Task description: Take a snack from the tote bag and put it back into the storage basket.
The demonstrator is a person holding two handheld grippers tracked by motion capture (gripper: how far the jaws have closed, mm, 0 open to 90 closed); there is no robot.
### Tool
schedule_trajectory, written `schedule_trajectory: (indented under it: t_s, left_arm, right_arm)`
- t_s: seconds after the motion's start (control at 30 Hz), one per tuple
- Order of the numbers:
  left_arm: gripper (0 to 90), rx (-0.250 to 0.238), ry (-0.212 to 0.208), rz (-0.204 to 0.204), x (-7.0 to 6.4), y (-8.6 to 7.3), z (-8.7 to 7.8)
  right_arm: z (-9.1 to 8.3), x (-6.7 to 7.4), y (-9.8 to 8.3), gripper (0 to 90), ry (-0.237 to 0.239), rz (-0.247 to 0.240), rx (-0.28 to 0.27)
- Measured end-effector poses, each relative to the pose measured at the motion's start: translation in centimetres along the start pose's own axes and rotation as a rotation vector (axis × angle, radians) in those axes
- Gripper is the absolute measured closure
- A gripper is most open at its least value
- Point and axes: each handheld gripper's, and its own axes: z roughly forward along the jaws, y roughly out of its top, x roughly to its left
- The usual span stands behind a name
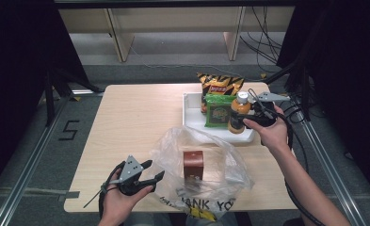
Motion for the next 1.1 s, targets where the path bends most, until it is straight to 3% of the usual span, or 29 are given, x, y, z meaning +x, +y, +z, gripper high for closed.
schedule_trajectory:
  t_s: [0.07,0.13,0.17,0.23,0.27,0.4,0.43,0.5,0.6,0.63,0.7,0.73,0.83,0.87,1.0,1.1]
  left_arm:
    - [39.4,0.002,0.000,-0.001,0.0,0.0,0.0]
    - [39.4,0.004,-0.001,0.009,0.0,0.0,0.0]
    - [39.4,0.004,-0.002,0.006,0.0,0.0,0.0]
    - [39.4,0.003,-0.001,0.000,-0.1,0.0,0.0]
    - [39.4,0.008,0.003,0.001,-0.1,0.0,0.0]
    - [39.4,0.010,0.002,0.017,0.0,0.0,0.0]
    - [39.4,0.009,0.004,0.014,0.0,0.0,0.0]
    - [39.4,0.008,0.004,0.005,0.0,0.0,0.0]
    - [39.4,0.008,0.004,0.001,0.0,-0.1,0.0]
    - [39.4,0.008,0.003,0.000,-0.1,-0.1,0.0]
    - [39.4,0.009,0.003,0.001,-0.1,-0.1,0.0]
    - [39.4,0.010,0.003,0.002,0.0,-0.1,0.0]
    - [39.4,0.010,0.004,0.002,0.0,-0.1,0.0]
    - [39.3,0.010,0.005,0.002,0.0,-0.1,0.0]
    - [39.3,0.012,0.004,0.004,0.0,-0.1,0.0]
    - [39.3,0.012,0.004,0.004,0.0,-0.1,-0.1]
  right_arm:
    - [0.1,-0.3,-0.1,31.5,-0.010,-0.013,0.008]
    - [0.2,-0.3,-0.2,31.5,-0.013,0.006,0.024]
    - [0.4,-0.6,-0.3,31.5,-0.017,-0.028,0.008]
    - [0.5,-0.6,-0.4,31.5,-0.009,0.009,0.020]
    - [0.6,-0.8,-0.6,31.5,-0.019,-0.007,0.014]
    - [0.8,-1.0,-0.8,31.5,-0.014,0.027,0.034]
    - [0.9,-1.3,-0.8,31.5,-0.025,-0.010,0.033]
    - [1.1,-1.2,-1.0,31.4,-0.023,0.023,0.022]
    - [1.2,-1.4,-1.1,31.5,-0.026,0.027,0.047]
    - [1.4,-1.4,-1.2,31.4,-0.030,0.018,0.027]
    - [1.5,-1.6,-1.3,31.5,-0.028,0.012,0.045]
    - [1.5,-1.8,-1.3,31.5,-0.043,-0.017,0.035]
    - [1.7,-1.8,-1.4,31.5,-0.027,-0.011,0.036]
    - [1.7,-1.6,-1.4,31.4,-0.038,0.015,0.032]
    - [1.8,-1.8,-1.5,31.4,-0.027,0.017,0.049]
    - [1.8,-2.1,-1.7,31.4,-0.031,-0.020,0.068]
